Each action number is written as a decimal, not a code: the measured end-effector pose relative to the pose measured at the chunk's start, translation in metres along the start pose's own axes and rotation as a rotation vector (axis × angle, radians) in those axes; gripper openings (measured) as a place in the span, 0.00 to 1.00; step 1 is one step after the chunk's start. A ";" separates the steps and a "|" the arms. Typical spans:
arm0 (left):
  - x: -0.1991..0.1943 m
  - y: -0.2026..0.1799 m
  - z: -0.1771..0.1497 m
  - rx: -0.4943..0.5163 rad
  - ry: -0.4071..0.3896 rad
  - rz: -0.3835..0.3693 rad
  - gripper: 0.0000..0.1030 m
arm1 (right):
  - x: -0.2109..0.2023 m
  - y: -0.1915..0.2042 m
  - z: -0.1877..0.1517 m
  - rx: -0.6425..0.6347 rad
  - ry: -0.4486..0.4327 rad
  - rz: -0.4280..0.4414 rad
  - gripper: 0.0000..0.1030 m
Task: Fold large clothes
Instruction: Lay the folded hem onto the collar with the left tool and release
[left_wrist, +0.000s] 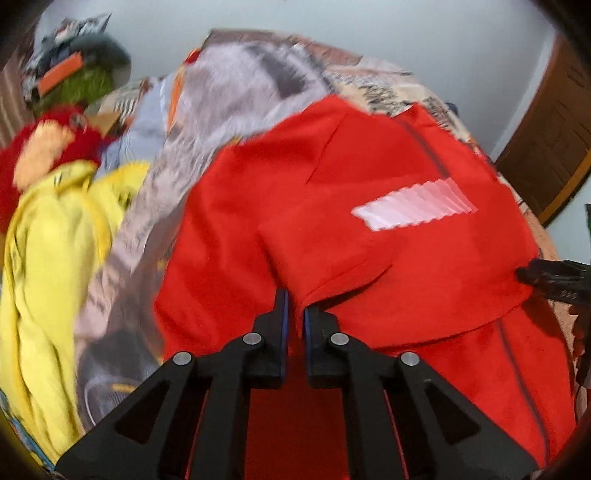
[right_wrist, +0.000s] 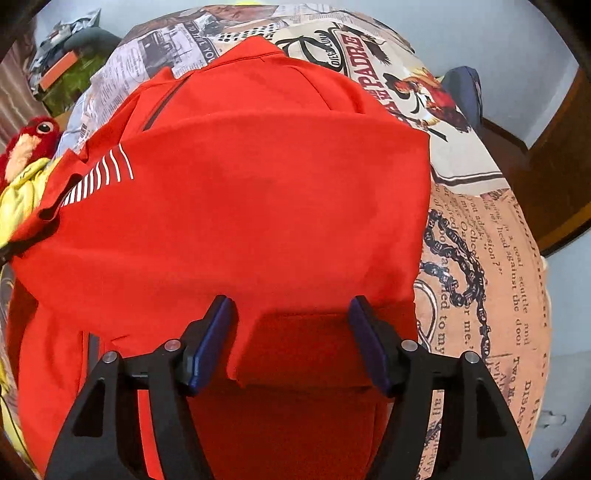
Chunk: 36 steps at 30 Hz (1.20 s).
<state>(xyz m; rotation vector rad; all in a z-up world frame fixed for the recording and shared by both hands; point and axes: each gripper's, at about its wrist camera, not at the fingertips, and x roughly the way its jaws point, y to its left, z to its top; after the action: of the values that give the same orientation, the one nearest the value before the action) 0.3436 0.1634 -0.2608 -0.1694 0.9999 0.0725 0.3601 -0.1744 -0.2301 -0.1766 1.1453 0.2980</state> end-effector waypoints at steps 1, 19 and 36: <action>0.002 0.007 -0.005 -0.022 0.006 0.003 0.11 | 0.001 -0.001 0.001 0.008 0.002 0.004 0.61; -0.028 0.063 -0.030 -0.015 0.039 0.152 0.39 | -0.002 -0.001 0.010 0.066 0.076 -0.005 0.64; -0.018 0.015 0.123 0.102 -0.091 0.003 0.69 | -0.050 0.002 0.089 -0.167 -0.158 -0.073 0.64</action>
<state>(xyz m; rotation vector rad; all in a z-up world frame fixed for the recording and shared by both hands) 0.4346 0.1997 -0.1822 -0.0703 0.9109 0.0312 0.4176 -0.1545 -0.1483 -0.3354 0.9559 0.3368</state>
